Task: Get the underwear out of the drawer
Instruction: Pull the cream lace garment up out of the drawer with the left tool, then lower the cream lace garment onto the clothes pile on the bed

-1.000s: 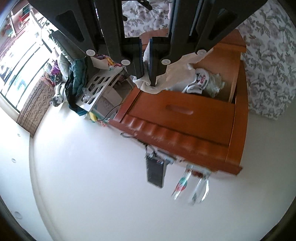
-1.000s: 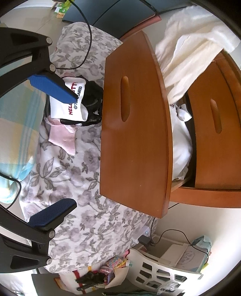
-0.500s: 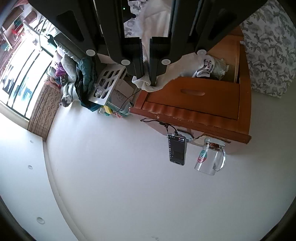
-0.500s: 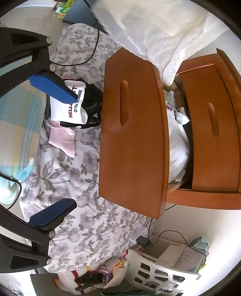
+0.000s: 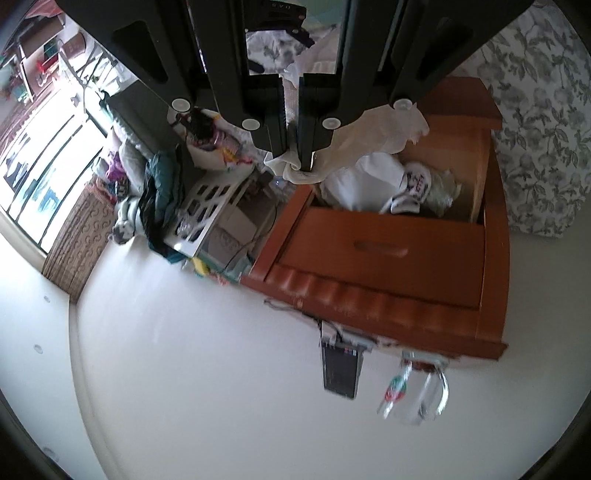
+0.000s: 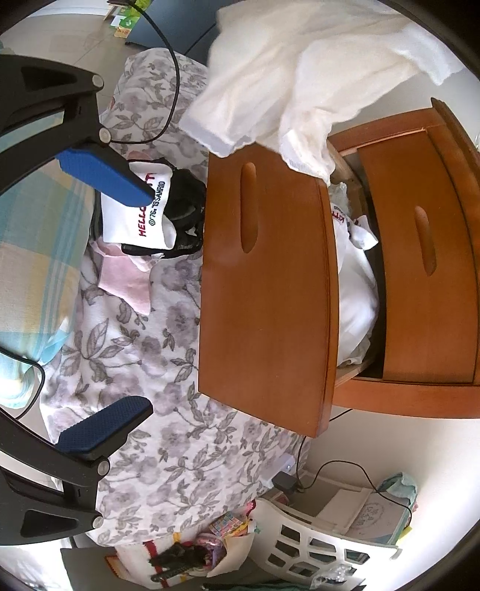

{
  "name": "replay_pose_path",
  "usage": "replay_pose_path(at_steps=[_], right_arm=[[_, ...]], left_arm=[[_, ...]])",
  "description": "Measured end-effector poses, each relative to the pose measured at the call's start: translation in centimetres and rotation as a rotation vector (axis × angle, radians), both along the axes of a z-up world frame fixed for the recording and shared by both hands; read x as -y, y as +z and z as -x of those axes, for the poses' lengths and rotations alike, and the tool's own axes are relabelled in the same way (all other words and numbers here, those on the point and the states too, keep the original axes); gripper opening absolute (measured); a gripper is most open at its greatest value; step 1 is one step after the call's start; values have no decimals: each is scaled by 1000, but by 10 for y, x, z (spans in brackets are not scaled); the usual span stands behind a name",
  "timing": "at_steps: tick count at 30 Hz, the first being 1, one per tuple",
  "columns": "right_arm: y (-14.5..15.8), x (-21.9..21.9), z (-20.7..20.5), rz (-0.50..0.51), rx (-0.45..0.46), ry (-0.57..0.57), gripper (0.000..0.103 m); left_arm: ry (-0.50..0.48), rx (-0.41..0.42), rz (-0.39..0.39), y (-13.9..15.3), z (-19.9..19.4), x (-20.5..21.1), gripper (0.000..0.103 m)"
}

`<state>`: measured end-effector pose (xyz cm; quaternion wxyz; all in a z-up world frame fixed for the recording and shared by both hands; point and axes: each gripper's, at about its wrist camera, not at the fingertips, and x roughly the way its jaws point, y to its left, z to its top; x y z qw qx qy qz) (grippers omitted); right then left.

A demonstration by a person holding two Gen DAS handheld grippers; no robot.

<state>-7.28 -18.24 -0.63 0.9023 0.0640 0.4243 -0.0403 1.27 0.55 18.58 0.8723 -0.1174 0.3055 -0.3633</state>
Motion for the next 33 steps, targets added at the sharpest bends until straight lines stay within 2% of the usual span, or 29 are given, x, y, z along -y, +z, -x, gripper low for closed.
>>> replay_pose_path(at_steps=[10,15,20,24,30,33], right_arm=[[-5,3,-1,-8,-12,-3,103],[-8,4,-2,-11,-18,-3,103],[-12,6,-3,-15,-25,-5,103],[-15,7,-5,-19,-35,-9,103],[-20,9,-6,-21,-46,-12,103],[-20,9,-5,-21,-45,-11,103]], left_arm=[[-14,-173,-136,-67,-26,30,5],[-4,-268,-263,-117,-38,46,5],[-20,-393,-302,-164,-47,54,5],[-40,-463,-337,-192,-48,62,5],[-76,-512,-373,-211,-42,68,5],[-93,-584,-365,-230,-43,70,5]])
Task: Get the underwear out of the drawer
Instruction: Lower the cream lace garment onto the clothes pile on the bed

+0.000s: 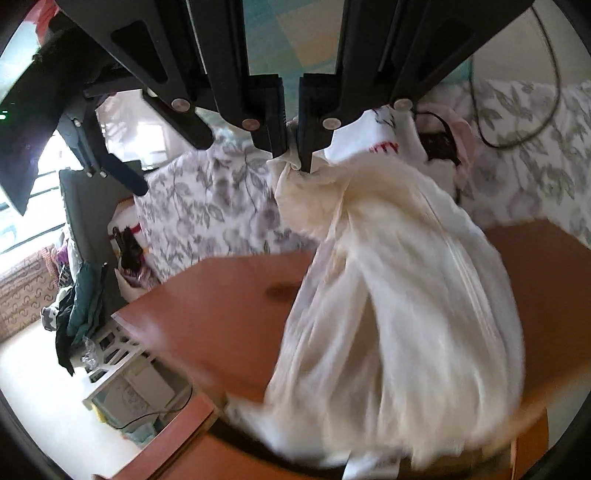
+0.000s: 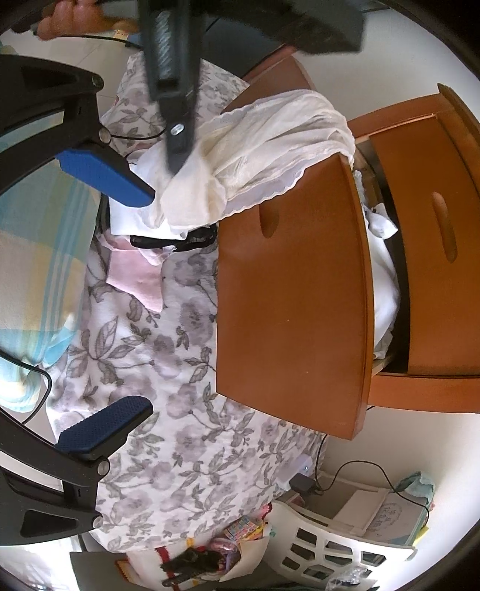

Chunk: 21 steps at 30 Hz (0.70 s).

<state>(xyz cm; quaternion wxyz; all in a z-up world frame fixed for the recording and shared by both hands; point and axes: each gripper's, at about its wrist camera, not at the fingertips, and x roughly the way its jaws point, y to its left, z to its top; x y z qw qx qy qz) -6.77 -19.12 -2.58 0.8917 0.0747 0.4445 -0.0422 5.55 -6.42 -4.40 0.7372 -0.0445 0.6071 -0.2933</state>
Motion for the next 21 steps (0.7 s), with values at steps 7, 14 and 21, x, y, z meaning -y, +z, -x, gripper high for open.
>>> replay_pose_path(at_steps=[7,14,21], right_arm=[[0,4,1,0,-2,-15,103],[0,4,1,-1,-2,-16,103],[-1,2,1,2,-4,-9,103]], left_arm=[[9,-89,-16,-30,6,1,5],[57,-1,-13,-1,0,-18,5],[63,37,-25,9,0,-27,6]])
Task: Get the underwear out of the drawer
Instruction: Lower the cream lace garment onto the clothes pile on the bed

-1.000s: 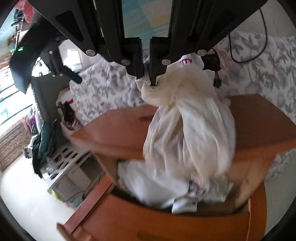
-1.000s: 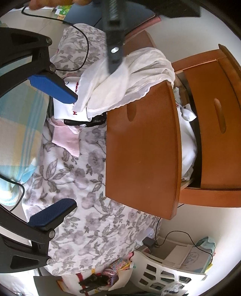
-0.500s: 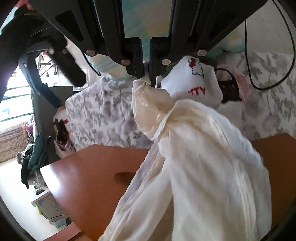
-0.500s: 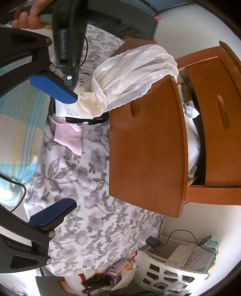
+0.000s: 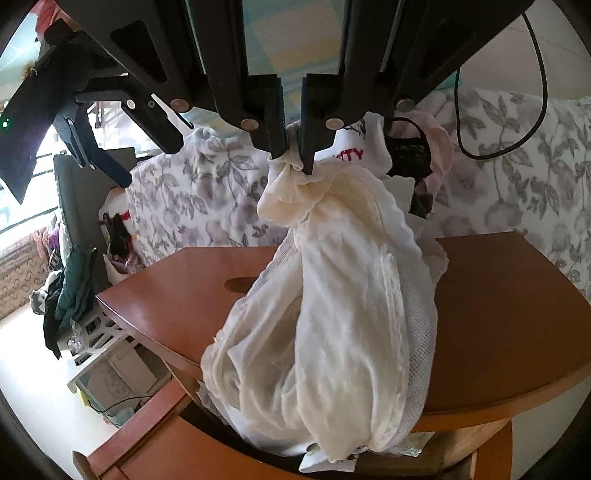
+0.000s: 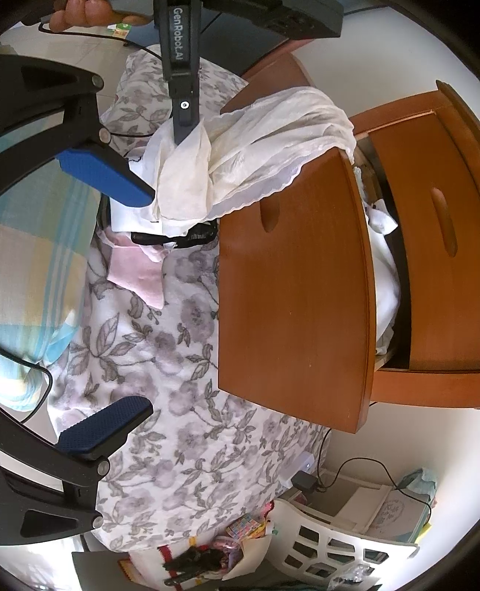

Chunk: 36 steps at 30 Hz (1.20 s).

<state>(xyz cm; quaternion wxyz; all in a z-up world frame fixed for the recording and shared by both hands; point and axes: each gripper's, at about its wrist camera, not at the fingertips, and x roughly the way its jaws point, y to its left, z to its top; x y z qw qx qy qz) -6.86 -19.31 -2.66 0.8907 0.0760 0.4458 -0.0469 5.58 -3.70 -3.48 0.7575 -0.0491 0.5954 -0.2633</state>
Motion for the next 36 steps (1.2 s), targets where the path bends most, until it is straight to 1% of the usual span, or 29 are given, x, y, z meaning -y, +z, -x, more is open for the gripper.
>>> replay_pose_path(at_steps=[2,5,6,7,8,9,12,14,16,18,20,24,26,28,30,36], right_arm=[[0,0,0,-1,-1,-2,103],[1,1,1,0,1,-4,103],[1,1,1,0,1,-4,103],[1,1,1,0,1,-4,103],[1,2,1,0,0,-5,103],[1,2,1,-2,0,-6,103],[1,1,0,-2,-2,-3,103],[0,0,0,0,-3,1,103],[0,-1,0,0,-3,4,103],[0,-1,1,3,-4,5,103],[0,-1,1,4,-4,4,103],[0,-2,0,6,-7,4,103],[0,-3,0,8,-6,6,103],[1,-3,1,10,-7,6,103],[1,-2,1,10,-7,3,103],[0,-3,1,9,-9,6,103]], left_arm=[[-38,0,-28,-4,4,8,6],[-43,-14,-16,-8,6,12,7],[-39,-10,-19,-7,7,12,13],[-32,-2,-23,-6,6,11,27],[-21,10,-27,-2,6,7,36],[-4,29,-26,4,5,3,48],[50,84,-17,20,0,-12,48],[101,130,-31,30,-5,-23,50],[148,152,-29,35,-11,-32,53],[193,161,-18,38,-18,-40,53],[207,177,-16,39,-24,-42,53],[186,194,-12,39,-29,-31,52],[174,191,-13,39,-30,-26,42],[171,191,-9,36,-30,-22,22],[169,188,-2,34,-29,-20,11],[149,178,3,28,-21,-19,7]])
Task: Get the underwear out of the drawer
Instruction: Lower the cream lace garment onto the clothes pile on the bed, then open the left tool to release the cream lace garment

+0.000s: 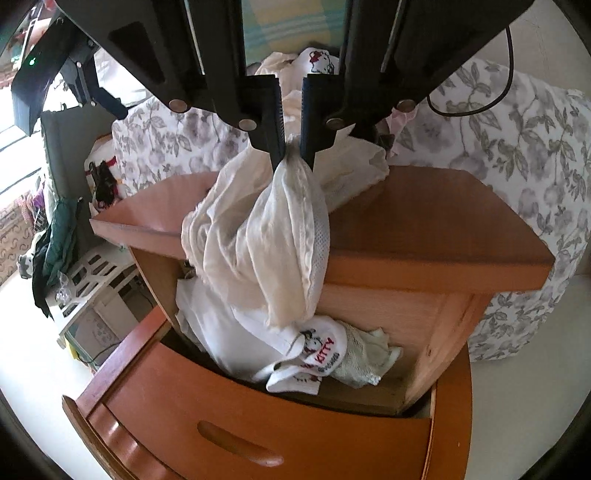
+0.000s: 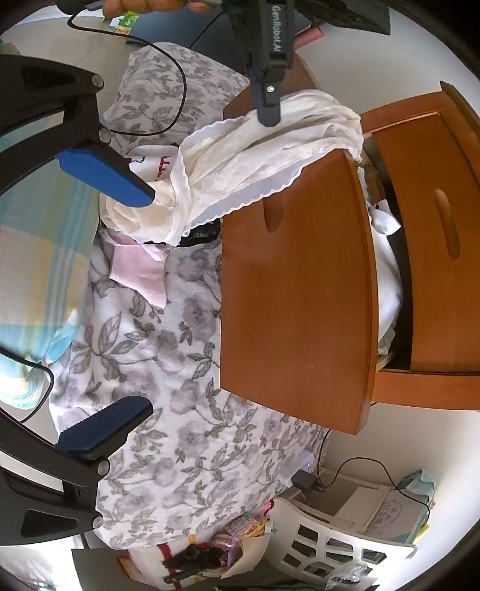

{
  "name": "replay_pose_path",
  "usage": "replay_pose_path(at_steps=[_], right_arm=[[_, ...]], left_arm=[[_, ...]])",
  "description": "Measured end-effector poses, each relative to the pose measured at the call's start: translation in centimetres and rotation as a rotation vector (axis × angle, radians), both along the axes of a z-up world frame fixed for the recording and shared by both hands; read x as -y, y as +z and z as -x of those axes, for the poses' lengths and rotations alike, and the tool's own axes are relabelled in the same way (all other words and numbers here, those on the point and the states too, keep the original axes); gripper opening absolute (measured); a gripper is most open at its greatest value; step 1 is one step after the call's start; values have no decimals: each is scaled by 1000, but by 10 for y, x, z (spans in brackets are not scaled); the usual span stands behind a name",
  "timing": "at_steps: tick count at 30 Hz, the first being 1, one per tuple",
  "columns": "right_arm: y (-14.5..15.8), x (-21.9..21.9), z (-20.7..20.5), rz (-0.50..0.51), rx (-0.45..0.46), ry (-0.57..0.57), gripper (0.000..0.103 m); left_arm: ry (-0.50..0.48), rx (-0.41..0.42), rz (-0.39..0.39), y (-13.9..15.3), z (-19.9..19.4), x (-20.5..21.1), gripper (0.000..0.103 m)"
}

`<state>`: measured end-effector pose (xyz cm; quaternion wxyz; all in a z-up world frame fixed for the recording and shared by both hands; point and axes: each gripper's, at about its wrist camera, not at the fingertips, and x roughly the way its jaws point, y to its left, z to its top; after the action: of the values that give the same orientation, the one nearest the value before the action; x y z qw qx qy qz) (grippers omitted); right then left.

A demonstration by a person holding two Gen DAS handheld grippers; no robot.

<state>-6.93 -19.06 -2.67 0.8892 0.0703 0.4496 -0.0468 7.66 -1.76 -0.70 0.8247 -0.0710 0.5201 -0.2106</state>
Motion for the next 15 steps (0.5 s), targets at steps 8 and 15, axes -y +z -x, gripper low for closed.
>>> replay_pose_path(at_steps=[8,15], right_arm=[[1,1,1,-2,4,-2,103],[2,2,1,-2,6,-2,103]], left_arm=[[-66,-92,-33,-28,13,15,7],[-130,-175,-45,-53,27,32,7]])
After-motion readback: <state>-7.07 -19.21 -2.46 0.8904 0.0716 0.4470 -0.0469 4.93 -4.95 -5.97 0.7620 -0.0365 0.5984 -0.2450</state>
